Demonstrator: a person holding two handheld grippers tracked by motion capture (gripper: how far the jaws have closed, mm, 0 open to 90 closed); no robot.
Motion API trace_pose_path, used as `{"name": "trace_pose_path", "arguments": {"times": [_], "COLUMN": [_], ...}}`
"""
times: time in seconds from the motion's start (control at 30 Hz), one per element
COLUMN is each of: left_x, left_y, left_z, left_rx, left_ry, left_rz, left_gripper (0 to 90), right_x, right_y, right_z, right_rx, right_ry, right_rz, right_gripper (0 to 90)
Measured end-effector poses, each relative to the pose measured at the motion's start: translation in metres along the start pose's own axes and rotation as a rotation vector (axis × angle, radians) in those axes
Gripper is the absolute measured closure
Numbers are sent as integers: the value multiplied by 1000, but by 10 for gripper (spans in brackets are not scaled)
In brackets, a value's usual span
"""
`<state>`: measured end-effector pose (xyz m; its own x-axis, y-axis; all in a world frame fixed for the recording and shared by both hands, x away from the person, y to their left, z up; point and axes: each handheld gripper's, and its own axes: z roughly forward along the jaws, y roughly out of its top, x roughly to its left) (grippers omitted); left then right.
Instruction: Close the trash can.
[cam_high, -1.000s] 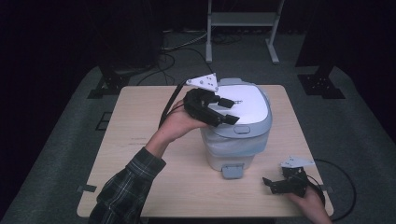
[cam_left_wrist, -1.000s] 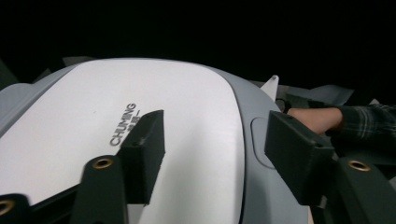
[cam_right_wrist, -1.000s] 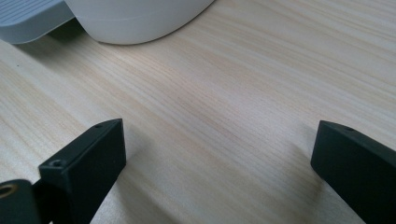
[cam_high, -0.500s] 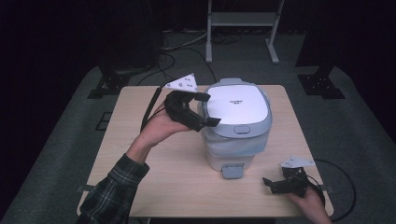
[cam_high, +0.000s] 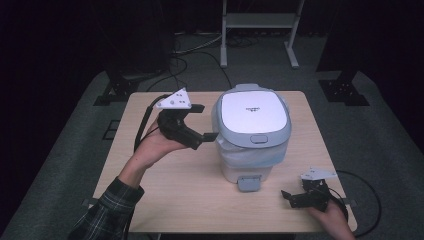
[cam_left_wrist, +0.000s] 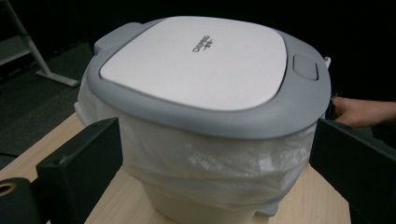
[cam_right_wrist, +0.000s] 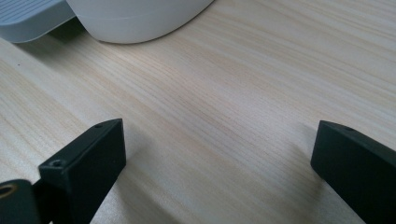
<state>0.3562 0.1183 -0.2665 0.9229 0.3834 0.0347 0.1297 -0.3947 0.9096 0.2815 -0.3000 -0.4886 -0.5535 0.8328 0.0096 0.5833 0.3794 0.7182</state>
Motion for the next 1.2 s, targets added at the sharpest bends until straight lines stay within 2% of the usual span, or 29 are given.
{"name": "trace_pose_path", "arguments": {"times": [0.2, 0.43, 0.6, 0.63, 0.7, 0.9, 1.03, 1.1, 1.17, 1.2], "left_x": [-2, -5, -3, -3, -4, -6, -7, -7, -8, -8], "left_y": [-22, -57, -84, -84, -99, -132, -153, -158, -172, -172], "left_z": [-7, -15, -22, -22, -25, -29, -30, -30, -29, -29], "left_rx": [-8, -21, -2, -2, 4, 13, 17, 18, 43, 43], "left_ry": [28, 67, 98, 98, 120, 152, 158, 158, 167, 167], "left_rz": [-14, -42, -73, -73, -80, -112, -143, -154, -167, -167], "left_gripper": [18, 18, 18, 18, 18, 18, 18, 18, 18, 18], "right_x": [0, 0, 0, 0, 0, 0, 0, 0, 0, 0], "right_y": [0, 0, 0, 0, 0, 0, 0, 0, 0, 0], "right_z": [0, 0, 0, 0, 0, 0, 0, 0, 0, 0], "right_rx": [0, 0, 0, 0, 0, 0, 1, 1, 1, 1], "right_ry": [0, 0, 0, 0, 0, 0, 0, 0, -1, -1], "right_rz": [0, 0, 0, 0, 0, 0, 0, -1, 0, 0], "right_gripper": [22, 22, 21, 22, 21, 21, 21, 21, 22, 22]}}
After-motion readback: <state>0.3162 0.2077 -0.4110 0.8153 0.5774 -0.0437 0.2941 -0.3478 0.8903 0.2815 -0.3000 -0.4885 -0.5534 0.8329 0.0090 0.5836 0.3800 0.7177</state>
